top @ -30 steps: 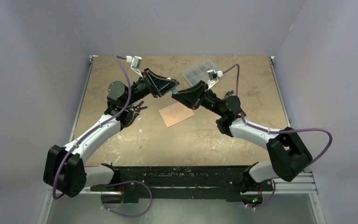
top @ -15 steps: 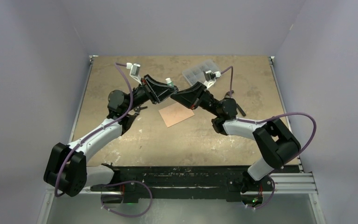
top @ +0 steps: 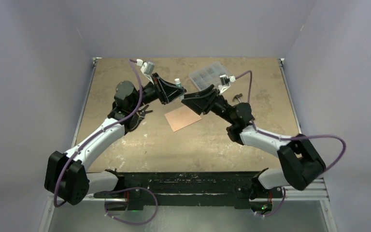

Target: Place the letter into the envelope and seal it

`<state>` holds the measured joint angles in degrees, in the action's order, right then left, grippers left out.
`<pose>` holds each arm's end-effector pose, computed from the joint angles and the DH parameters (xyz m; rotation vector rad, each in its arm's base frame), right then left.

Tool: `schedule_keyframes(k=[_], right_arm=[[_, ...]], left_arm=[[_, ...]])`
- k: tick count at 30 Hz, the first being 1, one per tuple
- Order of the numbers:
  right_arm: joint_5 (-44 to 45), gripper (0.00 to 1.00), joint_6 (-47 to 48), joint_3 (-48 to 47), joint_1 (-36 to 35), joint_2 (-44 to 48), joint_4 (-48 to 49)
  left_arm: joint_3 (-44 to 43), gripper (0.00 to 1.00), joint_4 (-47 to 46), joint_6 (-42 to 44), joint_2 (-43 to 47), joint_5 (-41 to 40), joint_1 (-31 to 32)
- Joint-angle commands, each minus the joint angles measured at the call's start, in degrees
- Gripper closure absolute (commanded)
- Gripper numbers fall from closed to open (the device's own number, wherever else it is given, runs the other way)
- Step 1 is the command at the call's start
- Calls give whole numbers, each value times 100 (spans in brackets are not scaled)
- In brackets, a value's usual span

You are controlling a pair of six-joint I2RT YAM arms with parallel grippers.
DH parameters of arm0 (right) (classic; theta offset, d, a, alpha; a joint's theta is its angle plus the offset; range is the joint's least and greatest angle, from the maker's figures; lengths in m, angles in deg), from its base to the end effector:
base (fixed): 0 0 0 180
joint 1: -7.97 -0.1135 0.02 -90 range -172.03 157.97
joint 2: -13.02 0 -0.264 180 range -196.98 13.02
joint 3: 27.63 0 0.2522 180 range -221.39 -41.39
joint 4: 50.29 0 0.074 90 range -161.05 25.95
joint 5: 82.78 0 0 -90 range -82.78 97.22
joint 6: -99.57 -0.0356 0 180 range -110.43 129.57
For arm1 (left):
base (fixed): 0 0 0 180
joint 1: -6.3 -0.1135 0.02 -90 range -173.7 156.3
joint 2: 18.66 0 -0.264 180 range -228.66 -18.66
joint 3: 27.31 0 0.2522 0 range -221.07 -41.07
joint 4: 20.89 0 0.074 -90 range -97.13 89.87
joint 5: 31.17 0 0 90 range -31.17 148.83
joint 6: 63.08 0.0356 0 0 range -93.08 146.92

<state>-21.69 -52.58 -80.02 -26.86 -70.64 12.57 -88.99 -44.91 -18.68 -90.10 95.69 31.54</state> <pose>0.2331 0.1832 0.3001 -0.2455 1.2518 1.7497 0.2476 -0.1404 0.3463 0.3454 1.4944 -1.4335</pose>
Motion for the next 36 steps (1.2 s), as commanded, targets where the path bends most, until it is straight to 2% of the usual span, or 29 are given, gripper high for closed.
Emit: schedule_keyframes(k=[1,4,6,9,11,14,27,31,36], right_arm=[[1052,31,1563,-116,64,1069,-2457],[1521,30,2320,-1048,64,1373,-4443],[1454,31,2676,-1489,56,1446,-5000],[1440,31,2864,-1671,55,1514,-4838],[1437,34,3142,-2030,55,1310,-5191],[1104,37,3381,-2267,58,1179,-5243],[208,39,3630,-2408,-6,773,-5196],[151,55,3482,-2404,-12,665,-5081],[336,86,2945,-2236,-15,694,-4711]], left_arm=[[-980,100,2690,2494,137,-400,-36],[-1567,100,3810,3427,-28,-30,-32],[-2000,100,4469,3978,-196,242,-36],[-2394,100,5080,4803,-396,663,-32],[-2575,100,5298,5046,-494,998,-36],[-2666,100,5278,5077,-543,1281,-32],[-2529,100,4743,4604,-584,1509,-35],[-2497,100,4635,4389,-559,1526,-33],[-2389,100,4226,3964,-436,1388,-36]])
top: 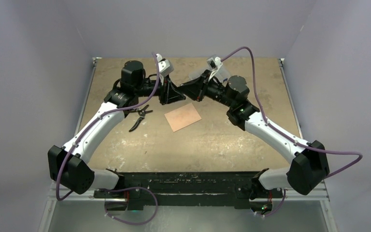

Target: Place the letter into the envelope and seal it

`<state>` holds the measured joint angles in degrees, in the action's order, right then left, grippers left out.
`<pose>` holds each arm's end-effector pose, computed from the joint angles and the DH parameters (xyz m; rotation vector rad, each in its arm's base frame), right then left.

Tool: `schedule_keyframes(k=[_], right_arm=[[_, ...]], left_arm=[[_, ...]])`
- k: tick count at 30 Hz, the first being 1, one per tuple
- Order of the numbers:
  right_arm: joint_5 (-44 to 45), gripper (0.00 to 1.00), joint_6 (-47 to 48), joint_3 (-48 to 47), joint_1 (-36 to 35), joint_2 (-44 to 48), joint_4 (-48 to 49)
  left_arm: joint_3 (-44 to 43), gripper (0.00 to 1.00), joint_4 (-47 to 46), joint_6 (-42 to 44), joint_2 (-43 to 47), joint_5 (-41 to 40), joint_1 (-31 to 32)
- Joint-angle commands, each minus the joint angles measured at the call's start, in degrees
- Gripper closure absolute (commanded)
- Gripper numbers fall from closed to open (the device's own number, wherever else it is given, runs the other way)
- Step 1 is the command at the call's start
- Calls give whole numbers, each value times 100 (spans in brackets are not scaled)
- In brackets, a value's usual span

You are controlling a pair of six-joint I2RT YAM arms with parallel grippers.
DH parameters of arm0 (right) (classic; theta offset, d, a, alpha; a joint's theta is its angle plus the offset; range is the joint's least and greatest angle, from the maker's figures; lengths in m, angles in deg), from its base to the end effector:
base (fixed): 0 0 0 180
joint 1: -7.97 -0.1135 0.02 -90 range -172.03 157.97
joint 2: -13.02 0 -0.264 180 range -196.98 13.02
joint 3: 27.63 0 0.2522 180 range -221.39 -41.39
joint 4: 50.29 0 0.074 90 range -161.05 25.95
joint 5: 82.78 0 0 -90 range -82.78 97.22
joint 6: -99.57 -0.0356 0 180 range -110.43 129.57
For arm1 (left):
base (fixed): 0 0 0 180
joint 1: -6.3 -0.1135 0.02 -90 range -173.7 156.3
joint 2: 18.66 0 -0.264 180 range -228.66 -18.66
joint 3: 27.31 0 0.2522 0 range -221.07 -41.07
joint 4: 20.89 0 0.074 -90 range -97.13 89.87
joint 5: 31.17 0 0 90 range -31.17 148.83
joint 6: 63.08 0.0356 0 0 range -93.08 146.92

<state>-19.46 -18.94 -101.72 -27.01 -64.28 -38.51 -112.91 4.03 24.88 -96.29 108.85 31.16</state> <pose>0.2517 0.1956 0.3727 -0.4985 1.4778 1.2225 0.2661 -0.1533 0.3781 0.9680 1.6453 -1.1294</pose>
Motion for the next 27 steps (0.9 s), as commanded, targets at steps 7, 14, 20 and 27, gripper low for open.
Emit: schedule_keyframes(k=[7,14,20,27], right_arm=[[761,97,-1322,439,14,460,907],[694,96,-1510,315,9,487,746],[523,95,-1567,245,13,326,713],[558,95,-1649,304,9,299,747]], left_arm=[[319,61,-850,-758,309,-138,-15],[653,56,-1413,-1165,259,154,-25],[768,58,-1950,-1491,280,198,-25],[832,82,-1980,-1498,274,185,-25]])
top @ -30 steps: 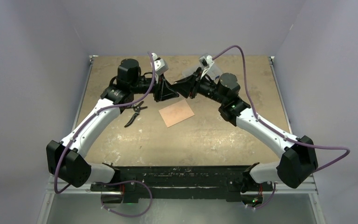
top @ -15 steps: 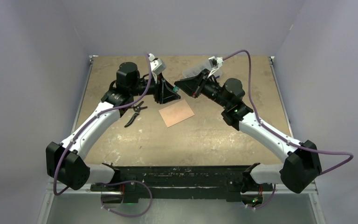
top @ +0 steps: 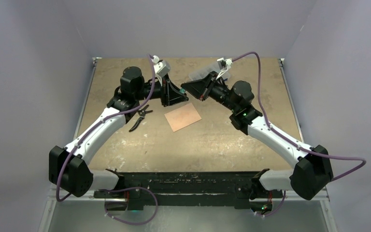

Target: Place the letter into the envelope and seal it

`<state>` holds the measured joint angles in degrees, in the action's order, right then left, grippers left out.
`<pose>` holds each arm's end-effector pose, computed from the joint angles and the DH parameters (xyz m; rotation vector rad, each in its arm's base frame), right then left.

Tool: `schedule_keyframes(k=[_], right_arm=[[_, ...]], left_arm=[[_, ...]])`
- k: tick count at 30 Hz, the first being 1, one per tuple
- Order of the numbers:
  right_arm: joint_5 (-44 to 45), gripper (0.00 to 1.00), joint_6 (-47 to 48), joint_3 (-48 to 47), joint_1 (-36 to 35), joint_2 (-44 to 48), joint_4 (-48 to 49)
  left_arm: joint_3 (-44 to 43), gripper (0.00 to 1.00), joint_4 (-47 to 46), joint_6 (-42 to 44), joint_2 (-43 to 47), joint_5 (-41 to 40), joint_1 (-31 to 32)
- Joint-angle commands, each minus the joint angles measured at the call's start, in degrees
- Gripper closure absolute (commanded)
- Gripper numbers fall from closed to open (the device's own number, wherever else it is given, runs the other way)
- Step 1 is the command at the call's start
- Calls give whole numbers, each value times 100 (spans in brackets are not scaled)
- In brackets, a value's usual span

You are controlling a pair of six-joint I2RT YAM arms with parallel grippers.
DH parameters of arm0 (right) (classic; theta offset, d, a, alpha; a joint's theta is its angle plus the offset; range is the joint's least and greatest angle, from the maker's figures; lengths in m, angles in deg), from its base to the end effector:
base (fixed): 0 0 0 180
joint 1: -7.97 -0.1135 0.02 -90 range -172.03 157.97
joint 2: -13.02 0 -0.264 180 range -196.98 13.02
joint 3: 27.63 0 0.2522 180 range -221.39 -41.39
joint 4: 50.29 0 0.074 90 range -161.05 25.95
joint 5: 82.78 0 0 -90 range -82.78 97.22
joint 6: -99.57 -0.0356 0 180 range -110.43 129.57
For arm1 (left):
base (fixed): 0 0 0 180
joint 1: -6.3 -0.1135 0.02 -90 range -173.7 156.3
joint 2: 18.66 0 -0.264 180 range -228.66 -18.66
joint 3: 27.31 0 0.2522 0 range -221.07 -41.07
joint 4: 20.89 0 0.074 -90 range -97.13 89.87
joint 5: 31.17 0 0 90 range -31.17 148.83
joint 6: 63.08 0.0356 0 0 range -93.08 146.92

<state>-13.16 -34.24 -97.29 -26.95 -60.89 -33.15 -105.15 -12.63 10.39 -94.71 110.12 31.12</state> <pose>0.2414 0.1836 0.3724 -0.2162 1.4887 1.3718 0.2643 -0.1529 0.3667 0.8319 1.6083 -1.2722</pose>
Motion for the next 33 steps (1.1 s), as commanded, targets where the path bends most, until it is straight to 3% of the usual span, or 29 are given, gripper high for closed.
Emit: schedule_keyframes(k=[1,2,4,6,8,11,14,19,25,33], right_arm=[[-71,94,-130,-142,2,-48,204],[-53,94,-128,-141,2,-45,178],[46,86,-109,-141,2,-17,74],[329,53,2,-142,2,46,-128],[667,32,242,-179,2,150,-469],[1359,23,887,-359,38,241,-1307],[1793,21,1371,-360,277,259,-1962],[2385,26,1976,-290,1019,-193,-2561],[2989,38,3263,-988,1171,-1765,-3073],[3250,39,3760,-2304,1608,-3502,-3580]], left_arm=[[69,94,-286,-16,117,57,-21],[82,100,-250,29,117,34,-21],[104,100,-130,105,117,-127,-21],[89,100,119,217,110,-485,-21],[67,100,451,277,80,-966,-29],[128,100,945,234,32,-1676,-30],[357,100,1046,55,57,-2249,-30],[689,100,1136,-235,92,-3474,-38],[745,100,1119,-223,-21,-3352,-38],[556,100,1259,-81,-230,-3177,-38]])
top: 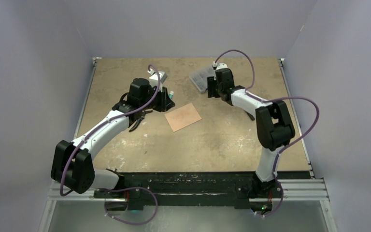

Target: Place the letter into the envelope and seal it

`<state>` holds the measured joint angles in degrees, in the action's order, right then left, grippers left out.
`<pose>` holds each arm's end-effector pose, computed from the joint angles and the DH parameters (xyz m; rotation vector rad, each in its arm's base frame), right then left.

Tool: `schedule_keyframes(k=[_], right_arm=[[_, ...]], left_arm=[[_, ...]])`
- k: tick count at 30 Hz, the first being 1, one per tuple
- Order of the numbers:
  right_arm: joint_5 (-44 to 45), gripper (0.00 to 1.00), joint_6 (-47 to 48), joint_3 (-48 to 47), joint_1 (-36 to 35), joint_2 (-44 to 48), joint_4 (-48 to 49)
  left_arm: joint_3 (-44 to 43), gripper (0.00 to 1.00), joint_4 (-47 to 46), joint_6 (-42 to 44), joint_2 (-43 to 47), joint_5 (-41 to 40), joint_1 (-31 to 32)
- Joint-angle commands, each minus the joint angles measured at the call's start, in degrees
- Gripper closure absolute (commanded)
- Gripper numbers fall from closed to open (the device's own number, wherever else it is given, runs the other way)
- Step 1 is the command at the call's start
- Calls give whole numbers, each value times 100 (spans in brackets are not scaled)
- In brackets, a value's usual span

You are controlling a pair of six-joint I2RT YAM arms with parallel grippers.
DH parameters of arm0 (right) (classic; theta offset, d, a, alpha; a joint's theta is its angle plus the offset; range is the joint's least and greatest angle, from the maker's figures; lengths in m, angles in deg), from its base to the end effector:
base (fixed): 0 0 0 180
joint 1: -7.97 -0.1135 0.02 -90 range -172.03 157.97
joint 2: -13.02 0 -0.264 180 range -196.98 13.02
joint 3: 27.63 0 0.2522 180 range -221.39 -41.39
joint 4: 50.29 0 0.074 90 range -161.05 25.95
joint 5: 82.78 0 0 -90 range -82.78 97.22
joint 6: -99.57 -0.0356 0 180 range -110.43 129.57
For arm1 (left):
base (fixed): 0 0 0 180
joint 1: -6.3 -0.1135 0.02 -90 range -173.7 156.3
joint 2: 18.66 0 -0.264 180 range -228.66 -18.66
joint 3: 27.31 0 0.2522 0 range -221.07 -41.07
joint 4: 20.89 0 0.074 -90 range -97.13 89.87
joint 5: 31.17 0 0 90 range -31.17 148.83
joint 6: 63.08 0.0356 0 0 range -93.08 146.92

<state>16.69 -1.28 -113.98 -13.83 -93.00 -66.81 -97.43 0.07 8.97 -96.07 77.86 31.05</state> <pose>0.3907 0.1499 0.2179 -0.1175 2.1928 0.1385 0.2743 -0.1393 0.2882 0.3381 2.1056 -0.7932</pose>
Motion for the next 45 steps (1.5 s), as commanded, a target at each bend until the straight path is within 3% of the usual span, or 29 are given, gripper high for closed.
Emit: schedule_keyframes(k=[1,9,21,25,31,36,40,45], right_arm=[[251,39,465,-720,352,-409,-201],[-115,35,677,-1379,713,-1332,-193],[-767,46,1553,-1690,898,-1871,480],[-768,51,1626,-1780,897,-1995,568],[-932,69,1574,-1991,915,-2146,357],[-1054,74,1417,-1871,934,-2015,287],[-1006,85,1171,-1725,932,-1706,122],[-1765,87,682,-1311,932,-943,-74]], left_arm=[[-225,100,-7,54,-111,63,-32],[-289,100,-16,34,-247,114,-32],[-455,100,-33,-15,-455,199,-32],[-473,100,-18,-23,-477,192,-32],[-481,100,-16,-37,-489,227,-32],[-474,100,-7,-34,-486,251,-32],[-465,100,-44,-24,-471,336,-32],[-376,100,-274,-68,-468,664,-24]])
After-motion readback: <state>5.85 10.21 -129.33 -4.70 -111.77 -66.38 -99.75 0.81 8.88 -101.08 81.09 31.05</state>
